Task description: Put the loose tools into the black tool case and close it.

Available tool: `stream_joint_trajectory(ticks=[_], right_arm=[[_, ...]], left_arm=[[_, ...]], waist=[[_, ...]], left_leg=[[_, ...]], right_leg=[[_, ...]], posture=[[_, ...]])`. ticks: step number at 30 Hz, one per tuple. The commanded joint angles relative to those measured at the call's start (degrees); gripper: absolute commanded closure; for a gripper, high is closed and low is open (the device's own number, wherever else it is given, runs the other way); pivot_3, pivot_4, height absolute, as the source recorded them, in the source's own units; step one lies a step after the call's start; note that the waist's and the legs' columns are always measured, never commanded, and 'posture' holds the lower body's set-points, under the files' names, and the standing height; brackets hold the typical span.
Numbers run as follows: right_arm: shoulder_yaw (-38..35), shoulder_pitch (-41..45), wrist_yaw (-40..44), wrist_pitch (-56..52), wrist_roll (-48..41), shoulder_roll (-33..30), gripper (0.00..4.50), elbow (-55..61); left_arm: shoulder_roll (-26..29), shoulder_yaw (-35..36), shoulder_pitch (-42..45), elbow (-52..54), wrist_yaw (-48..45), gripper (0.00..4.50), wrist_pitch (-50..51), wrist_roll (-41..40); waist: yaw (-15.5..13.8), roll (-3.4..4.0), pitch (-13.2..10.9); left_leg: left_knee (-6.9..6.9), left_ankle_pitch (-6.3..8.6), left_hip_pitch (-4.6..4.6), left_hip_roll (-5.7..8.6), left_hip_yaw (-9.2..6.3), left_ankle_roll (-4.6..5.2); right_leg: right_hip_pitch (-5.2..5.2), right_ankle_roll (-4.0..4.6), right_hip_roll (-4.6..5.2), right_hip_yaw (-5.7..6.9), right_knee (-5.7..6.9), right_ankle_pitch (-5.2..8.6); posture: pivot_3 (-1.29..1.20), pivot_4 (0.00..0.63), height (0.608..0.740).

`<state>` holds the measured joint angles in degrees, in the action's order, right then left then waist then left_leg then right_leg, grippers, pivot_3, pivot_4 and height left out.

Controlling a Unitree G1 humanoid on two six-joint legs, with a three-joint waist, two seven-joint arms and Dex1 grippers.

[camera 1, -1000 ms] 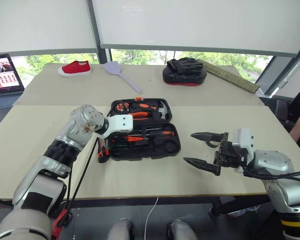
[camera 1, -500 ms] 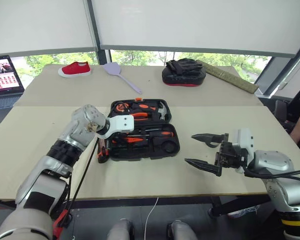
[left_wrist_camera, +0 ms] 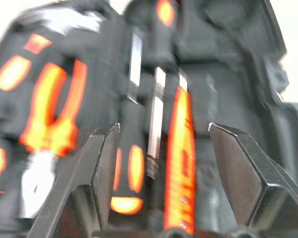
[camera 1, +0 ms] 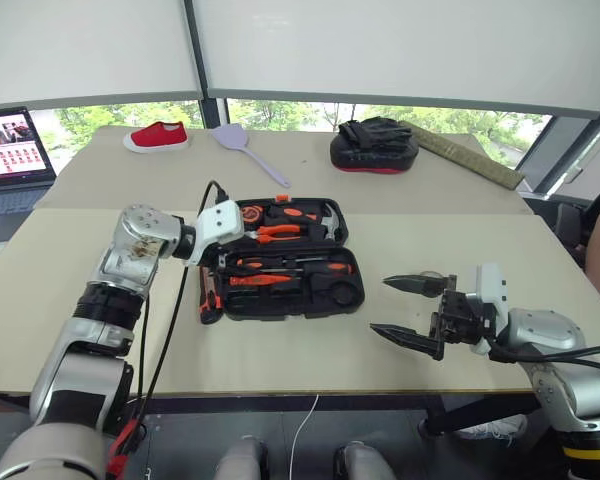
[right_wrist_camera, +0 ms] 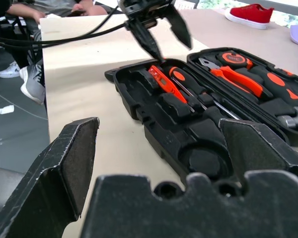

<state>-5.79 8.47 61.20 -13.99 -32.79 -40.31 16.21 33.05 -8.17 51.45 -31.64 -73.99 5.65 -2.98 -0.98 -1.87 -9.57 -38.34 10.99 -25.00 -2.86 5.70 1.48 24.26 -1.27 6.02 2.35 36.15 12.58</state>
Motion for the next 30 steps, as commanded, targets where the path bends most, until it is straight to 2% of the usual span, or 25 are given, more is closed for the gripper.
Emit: stream_joint_trajectory(ticks=[1,6,15,26,29,30], right_arm=[[-1.21,1.09,0.15,-0.08,-1.18,0.14,0.0,0.69],[-1.13,1.21,-0.07,-0.19,-1.18,0.38,0.0,0.84],[-1.5,0.27,-0.94,-0.97,-1.55,0.58,0.0,2.09],[-1.16,0.01,-1.59,-2.08,-1.77,0.84,0.0,3.02],[-1.14,0.15,-1.75,-1.95,-1.76,1.13,0.0,2.94],[-1.31,0.18,-1.74,-1.59,-1.75,1.32,0.0,2.85]], left_arm=[[-0.39,1.72,-2.01,-1.73,1.05,2.83,-4.2,-1.63],[-1.0,1.75,-5.74,-3.64,1.16,4.44,-6.75,-2.43],[-2.15,0.77,-8.28,-6.32,5.33,4.44,-9.09,-0.65],[-1.39,-1.73,-9.52,-3.83,6.05,4.44,-2.7,1.16],[-0.77,1.14,-11.73,-0.02,6.34,4.44,-3.9,-2.04],[-1.1,4.69,-12.96,3.21,5.98,4.44,-1.92,-6.74]], waist=[[0.23,0.0,0.0],[0.52,0.0,0.0],[0.11,0.0,0.0],[0.19,0.04,0.03],[0.27,0.04,0.03],[0.31,0.04,0.03]], left_leg=[[-0.03,0.0,-0.02,0.0,-0.02,0.0],[-0.03,0.0,-0.02,-0.04,-0.06,0.01],[-0.14,-0.01,-0.04,-0.03,-0.11,0.02],[-0.25,-0.03,-0.03,-0.05,-0.16,0.06],[-0.25,-0.03,-0.02,-0.05,-0.2,0.06],[-0.25,-0.03,-0.03,-0.06,-0.25,0.06]], right_leg=[[0.0,-0.02,0.0,-0.01,0.0,-0.02],[0.04,0.01,-0.08,-0.02,0.05,-0.03],[-0.02,0.0,-0.05,0.0,0.05,-0.06],[-0.04,-0.04,-0.06,0.0,0.12,-0.08],[-0.04,-0.03,-0.06,-0.01,0.11,-0.09],[-0.04,-0.03,-0.06,-0.01,0.11,-0.09]], posture=[[0.0,0.15,0.74],[0.0,0.15,0.74],[0.0,0.15,0.74],[0.0,0.15,0.74],[0.0,0.15,0.74],[0.0,0.15,0.74]])
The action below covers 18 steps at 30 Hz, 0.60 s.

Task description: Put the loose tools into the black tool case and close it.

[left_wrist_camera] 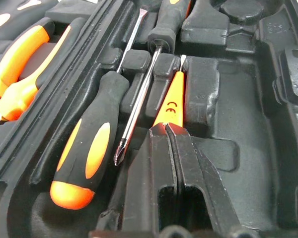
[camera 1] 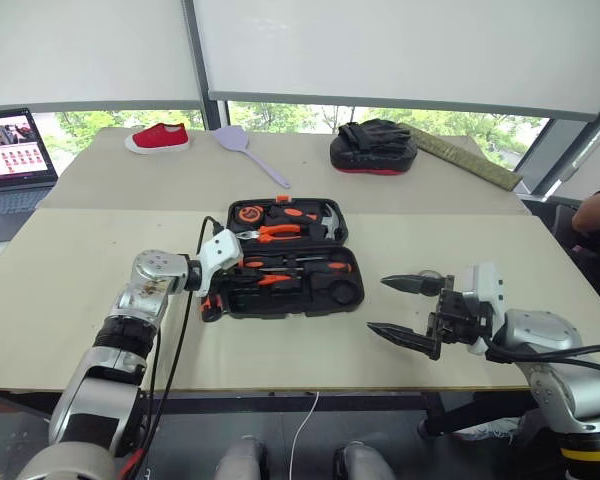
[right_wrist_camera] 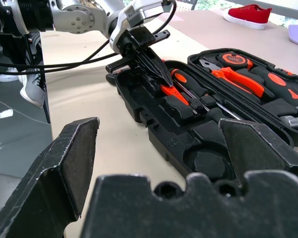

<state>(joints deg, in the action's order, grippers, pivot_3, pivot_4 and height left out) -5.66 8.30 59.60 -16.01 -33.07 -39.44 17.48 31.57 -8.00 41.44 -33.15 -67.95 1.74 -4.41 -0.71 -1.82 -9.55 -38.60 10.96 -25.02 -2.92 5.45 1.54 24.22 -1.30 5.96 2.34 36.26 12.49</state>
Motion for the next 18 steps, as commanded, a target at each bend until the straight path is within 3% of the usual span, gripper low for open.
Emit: stream_joint_trajectory(ticks=[1,3,4,5,9,15,18], right_arm=[[-1.69,0.41,-0.08,0.96,-1.52,0.76,0.0,1.38],[-2.35,0.63,-0.29,3.09,-0.9,1.85,0.0,0.43],[-2.59,0.84,-0.39,5.44,0.35,2.54,0.0,-0.64],[-2.74,0.99,-0.28,7.59,1.51,3.06,0.0,-1.68],[-3.1,0.99,2.13,14.82,3.37,4.59,0.0,-5.78],[-3.13,0.92,7.35,19.29,1.95,4.93,0.0,-9.92],[-2.7,1.24,7.73,19.8,1.82,5.6,0.0,-10.42]], left_arm=[[-0.29,8.38,-3.77,7.54,0.79,4.44,4.0,-9.77],[0.06,14.44,-6.29,14.06,1.78,4.44,9.0,-16.86],[1.59,16.81,-8.83,17.85,1.89,3.94,11.26,-19.1],[3.45,18.7,-11.67,21.42,1.89,3.79,14.27,-20.94],[10.98,28.64,-27.04,30.91,4.77,2.25,20.96,-23.77],[14.08,45.16,-46.55,31.63,13.15,0.12,19.98,-20.96],[13.25,50.88,-52.9,32.03,18.06,0.05,21.67,-20.44]], waist=[[0.18,0.0,0.0],[0.46,-0.02,-0.01],[0.5,-0.03,-0.02],[0.66,-0.03,-0.02],[1.66,0.02,-0.01],[1.2,0.03,-0.02],[0.77,0.03,-0.02]], left_leg=[[0.0,0.0,0.0,-0.01,-0.04,0.0],[0.01,0.0,-0.04,-0.06,-0.19,0.0],[0.0,0.0,-0.09,-0.06,-0.25,0.01],[0.0,0.0,-0.12,-0.09,-0.3,0.01],[0.13,0.01,0.0,-0.1,-0.28,0.0],[0.34,0.02,0.2,-0.17,-0.25,-0.05],[0.37,0.28,0.22,-0.13,-0.25,-0.49]], right_leg=[[0.01,0.02,0.0,0.0,0.0,-0.01],[0.08,0.07,-0.01,-0.05,0.01,-0.05],[0.12,0.07,-0.03,-0.02,0.02,-0.05],[0.13,0.07,-0.08,-0.01,0.01,-0.05],[0.08,0.06,-0.1,-0.08,-0.08,-0.04],[0.05,0.12,0.04,-0.04,-0.13,0.16],[0.13,0.29,0.25,0.03,-0.17,0.28]], posture=[[0.0,0.15,0.74],[0.0,0.15,0.74],[0.0,0.15,0.74],[0.0,0.15,0.74],[0.0,0.15,0.74],[0.0,0.15,0.74],[0.0,0.15,0.74]])
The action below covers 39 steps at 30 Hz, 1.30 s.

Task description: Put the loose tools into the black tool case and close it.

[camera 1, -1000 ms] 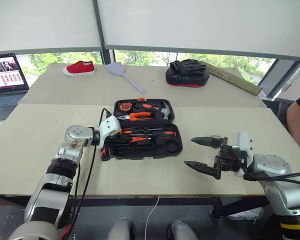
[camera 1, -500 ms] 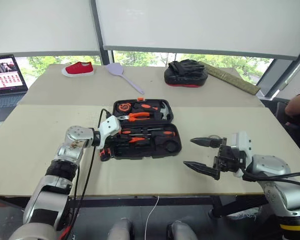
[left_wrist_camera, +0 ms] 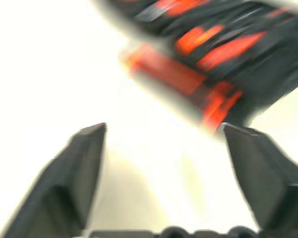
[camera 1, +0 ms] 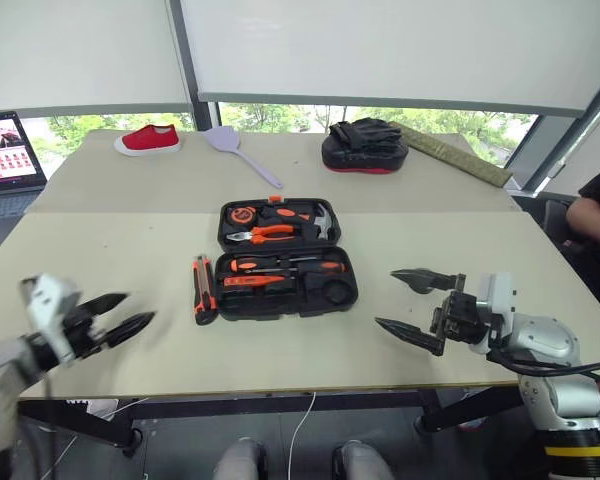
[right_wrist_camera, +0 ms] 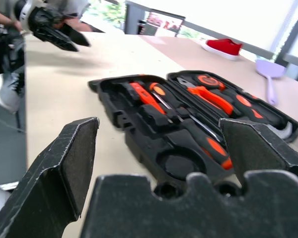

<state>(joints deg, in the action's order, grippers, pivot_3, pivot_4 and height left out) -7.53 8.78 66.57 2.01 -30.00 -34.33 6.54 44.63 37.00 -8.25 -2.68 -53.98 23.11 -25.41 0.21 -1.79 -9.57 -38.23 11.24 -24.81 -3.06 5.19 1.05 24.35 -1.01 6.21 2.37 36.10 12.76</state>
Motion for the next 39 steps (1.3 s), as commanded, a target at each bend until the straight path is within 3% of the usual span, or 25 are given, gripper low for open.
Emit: stream_joint_trajectory(ticks=[1,6,10,17,20,31,39], right_arm=[[-0.61,0.85,0.79,1.72,-1.23,0.7,0.0,0.51],[0.82,1.78,1.08,1.23,-0.81,1.84,0.0,0.46],[1.3,3.54,1.69,1.63,-0.26,1.73,0.0,-1.15],[0.75,5.6,0.75,1.28,-0.27,1.51,0.0,-1.42],[1.14,5.56,1.32,-0.98,-1.53,0.76,0.0,-0.05],[1.59,6.93,-0.09,-4.03,-2.08,0.82,0.0,3.72],[2.19,7.77,-0.63,-5.26,-2.32,1.37,0.0,4.41]], left_arm=[[0.08,6.83,-4.76,1.82,4.63,0.05,0.99,0.37],[1.35,8.79,-9.01,9.27,9.05,0.05,12.2,-2.23],[2.95,5.05,-6.36,18.95,11.09,0.05,23.54,-8.02],[-4.21,-6.94,3.3,34.1,25.14,0.05,38.36,-14.02],[-6.13,-10.06,5.54,35.29,29.3,0.05,39.89,-12.83],[-14.04,-20.94,11.8,32.03,38.87,0.05,36.14,-5.98],[-17.58,-21.97,14.44,28.48,44.69,0.05,32.37,0.32]], waist=[[-0.34,0.01,0.0],[-0.97,-0.02,0.01],[-1.18,-0.02,0.02],[-0.8,0.02,0.02],[-0.45,-0.01,0.02],[-1.04,-0.01,0.02],[-0.89,-0.01,0.02]], left_leg=[[0.01,0.02,0.05,-0.01,0.01,-0.03],[0.15,0.06,0.07,0.07,0.11,-0.09],[0.24,0.06,0.06,0.08,0.11,-0.1],[0.32,-0.01,0.1,0.14,0.22,-0.07],[0.32,-0.29,0.11,0.16,0.22,0.39],[0.34,-0.15,0.17,0.14,0.2,0.12],[0.34,-0.31,0.16,0.16,0.2,0.36]], right_leg=[[0.08,-0.02,0.06,0.02,-0.05,0.0],[0.16,-0.12,0.34,0.07,-0.11,0.02],[0.2,-0.09,0.36,0.1,-0.1,-0.02],[-0.07,0.05,0.2,-0.06,-0.04,-0.34],[-0.07,-0.1,-0.02,-0.11,-0.05,-0.41],[-0.1,0.11,-0.14,-0.13,-0.05,-0.29],[-0.09,0.01,-0.13,-0.14,-0.04,-0.36]], posture=[[0.0,0.15,0.74],[0.0,0.15,0.74],[0.0,0.15,0.74],[0.0,0.15,0.74],[0.0,0.15,0.74],[0.0,0.15,0.74],[0.0,0.15,0.74]])
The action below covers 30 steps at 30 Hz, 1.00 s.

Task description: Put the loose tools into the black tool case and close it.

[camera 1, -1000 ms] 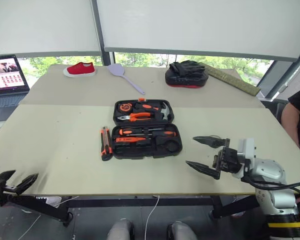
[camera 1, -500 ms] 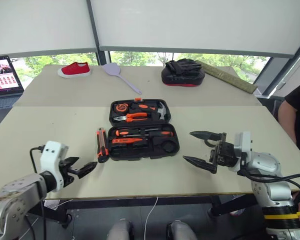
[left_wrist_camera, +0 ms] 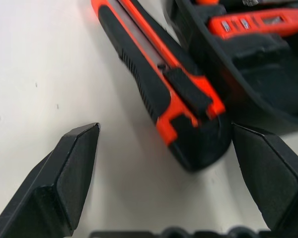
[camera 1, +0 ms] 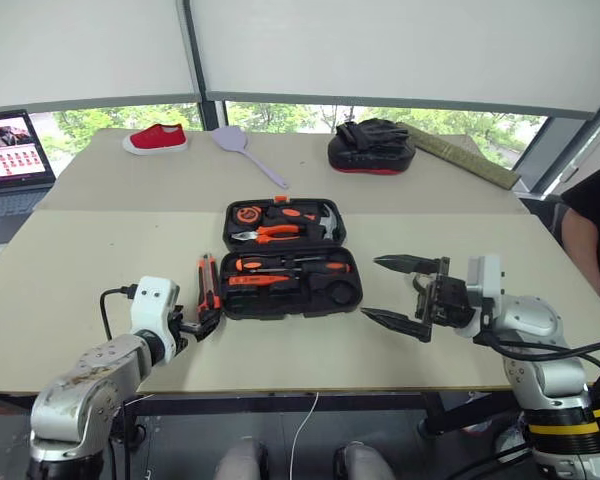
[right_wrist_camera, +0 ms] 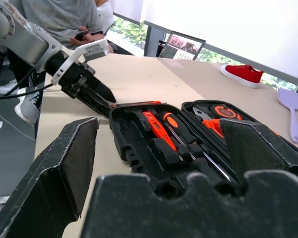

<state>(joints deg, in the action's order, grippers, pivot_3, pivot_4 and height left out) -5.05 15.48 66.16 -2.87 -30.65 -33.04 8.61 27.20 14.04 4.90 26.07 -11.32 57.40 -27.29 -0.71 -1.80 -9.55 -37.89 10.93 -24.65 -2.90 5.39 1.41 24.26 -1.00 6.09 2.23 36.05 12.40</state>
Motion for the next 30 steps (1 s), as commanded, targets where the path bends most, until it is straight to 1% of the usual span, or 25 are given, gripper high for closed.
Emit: stream_joint_trajectory(ticks=[1,6,9,13,16,18,22,25,29,30], right_arm=[[-0.26,1.12,-0.24,-0.5,-1.7,0.15,0.0,2.4],[-0.01,1.51,-0.28,-1.27,-1.9,0.28,0.0,2.96],[-0.08,1.48,-0.36,-1.71,-1.97,0.21,0.0,3.31],[-0.06,1.37,-0.51,-2.01,-2.1,-0.02,0.0,3.48],[-0.1,1.34,-0.68,-2.42,-2.3,-0.17,0.0,3.93],[-0.19,1.5,-0.81,-2.81,-2.43,-0.24,0.0,4.2],[0.04,2.14,-0.88,-2.93,-2.27,0.03,0.0,3.93],[0.38,3.25,-1.07,-2.34,-1.84,0.56,0.0,3.17],[0.58,3.77,-1.42,-2.18,-1.63,0.91,0.0,2.93],[0.06,4.41,-2.03,-1.81,-1.3,0.94,0.0,2.07]], left_arm=[[-0.28,1.29,1.57,-0.61,2.44,0.05,-2.12,2.65],[2.19,4.38,2.14,-3.01,0.49,0.05,-3.06,2.89],[5.11,5.09,2.03,-4.63,-3.08,0.05,-4.47,2.65],[7.98,4.17,3.78,-7.18,-8.97,0.05,-6.13,1.07],[9.29,3.11,6.01,-9.27,-12.12,0.05,-4.95,0.13],[11.21,0.97,8.35,-11.97,-14.61,0.05,-4.53,0.52],[13.8,-5.62,15.99,-22.66,-18.15,0.05,-7.59,4.71],[12.99,-9.03,22.97,-34.5,-18.9,0.05,-11.69,8.51],[11.21,-10.67,29.06,-43.72,-19.67,0.05,-15.67,10.9],[10.11,-12.4,31.13,-45.76,-21.18,0.05,-16.17,11.48]], waist=[[0.04,0.0,0.0],[0.08,0.0,0.0],[0.04,0.0,0.0],[-0.16,0.0,0.0],[-0.15,0.0,0.0],[-0.04,0.0,0.0],[-0.05,0.0,0.0],[-0.02,0.0,-0.01],[0.02,-0.02,-0.02],[0.02,-0.03,-0.02]], left_leg=[[0.0,0.0,0.0,-0.01,0.0,0.0],[0.0,0.0,0.0,-0.02,0.0,0.0],[0.0,0.01,-0.01,-0.02,0.0,-0.01],[0.0,0.16,-0.02,-0.01,0.0,-0.27],[0.0,0.17,-0.03,0.0,0.01,-0.28],[0.0,0.16,-0.04,0.01,0.02,-0.27],[0.0,0.14,-0.03,-0.01,0.02,-0.23],[0.0,0.07,-0.02,0.0,0.02,-0.11],[0.0,-0.01,-0.08,0.02,0.02,0.02],[0.0,-0.01,-0.1,0.03,0.03,0.03]], right_leg=[[0.0,0.0,-0.01,0.0,0.0,0.0],[0.03,0.0,-0.01,0.01,0.01,0.0],[0.02,0.01,0.0,0.02,-0.01,0.01],[0.03,0.17,0.02,0.03,-0.03,0.1],[0.01,0.22,0.06,0.04,-0.05,0.14],[0.02,0.19,0.06,0.04,-0.05,0.12],[0.03,0.06,0.01,0.07,-0.01,0.07],[0.01,-0.15,0.0,0.07,-0.02,0.15],[0.04,-0.16,0.0,0.07,-0.05,0.07],[0.04,-0.1,0.0,0.07,-0.05,0.04]], posture=[[0.0,0.15,0.74],[0.0,0.15,0.74],[0.0,0.15,0.74],[0.0,0.15,0.74],[0.0,0.15,0.74],[0.0,0.15,0.74],[0.0,0.15,0.74],[0.0,0.15,0.74],[0.0,0.15,0.74],[0.0,0.15,0.74]])
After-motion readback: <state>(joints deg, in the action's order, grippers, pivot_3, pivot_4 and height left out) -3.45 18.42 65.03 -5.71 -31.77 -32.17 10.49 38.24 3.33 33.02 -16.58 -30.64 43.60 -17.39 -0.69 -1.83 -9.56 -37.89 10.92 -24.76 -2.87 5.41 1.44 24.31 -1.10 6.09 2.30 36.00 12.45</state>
